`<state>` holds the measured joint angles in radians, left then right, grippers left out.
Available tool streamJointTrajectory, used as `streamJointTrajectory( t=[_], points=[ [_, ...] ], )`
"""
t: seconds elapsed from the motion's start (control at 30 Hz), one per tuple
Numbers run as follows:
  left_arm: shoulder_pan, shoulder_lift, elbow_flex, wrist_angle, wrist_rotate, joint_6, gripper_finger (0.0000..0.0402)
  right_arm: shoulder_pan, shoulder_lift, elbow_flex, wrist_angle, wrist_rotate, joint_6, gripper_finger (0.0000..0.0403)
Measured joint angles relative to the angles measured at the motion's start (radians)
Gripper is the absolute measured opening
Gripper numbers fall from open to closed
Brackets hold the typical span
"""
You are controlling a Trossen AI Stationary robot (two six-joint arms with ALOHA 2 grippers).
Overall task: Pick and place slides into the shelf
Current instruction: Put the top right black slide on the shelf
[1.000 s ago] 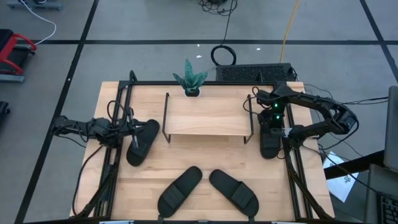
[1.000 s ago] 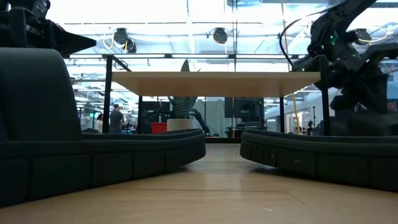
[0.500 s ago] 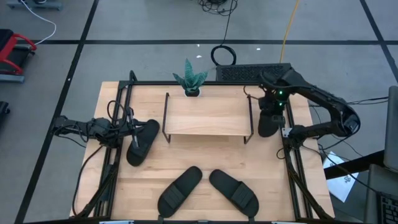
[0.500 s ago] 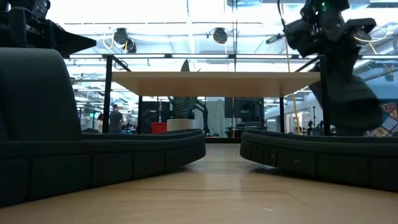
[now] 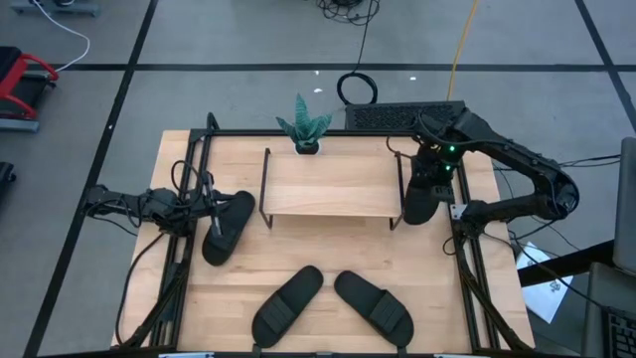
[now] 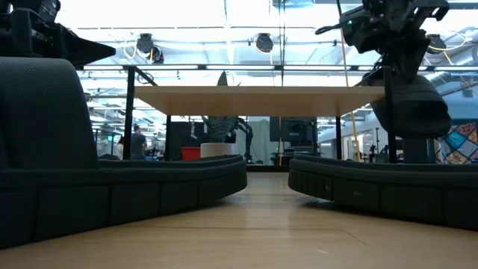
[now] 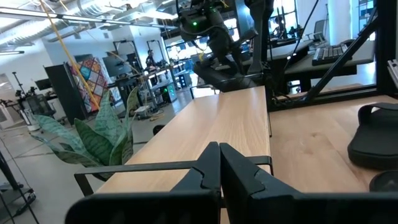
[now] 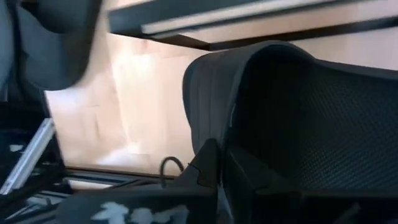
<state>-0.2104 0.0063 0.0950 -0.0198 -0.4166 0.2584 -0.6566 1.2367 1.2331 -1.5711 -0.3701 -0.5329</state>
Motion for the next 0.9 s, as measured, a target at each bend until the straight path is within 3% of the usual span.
streamJointTrajectory(
  t=[0.53, 0.9],
  points=[
    [0.0, 0.0, 0.0, 0.001, 0.0, -0.032, 0.0001, 0.252, -0.097, 0.0, -0.001, -0.16, 0.282, 0.0],
    [0.0, 0.0, 0.0, -0.004, 0.0, -0.044, 0.0001, 0.441, -0.195, 0.0, -0.001, -0.159, 0.521, 0.0]
  ],
)
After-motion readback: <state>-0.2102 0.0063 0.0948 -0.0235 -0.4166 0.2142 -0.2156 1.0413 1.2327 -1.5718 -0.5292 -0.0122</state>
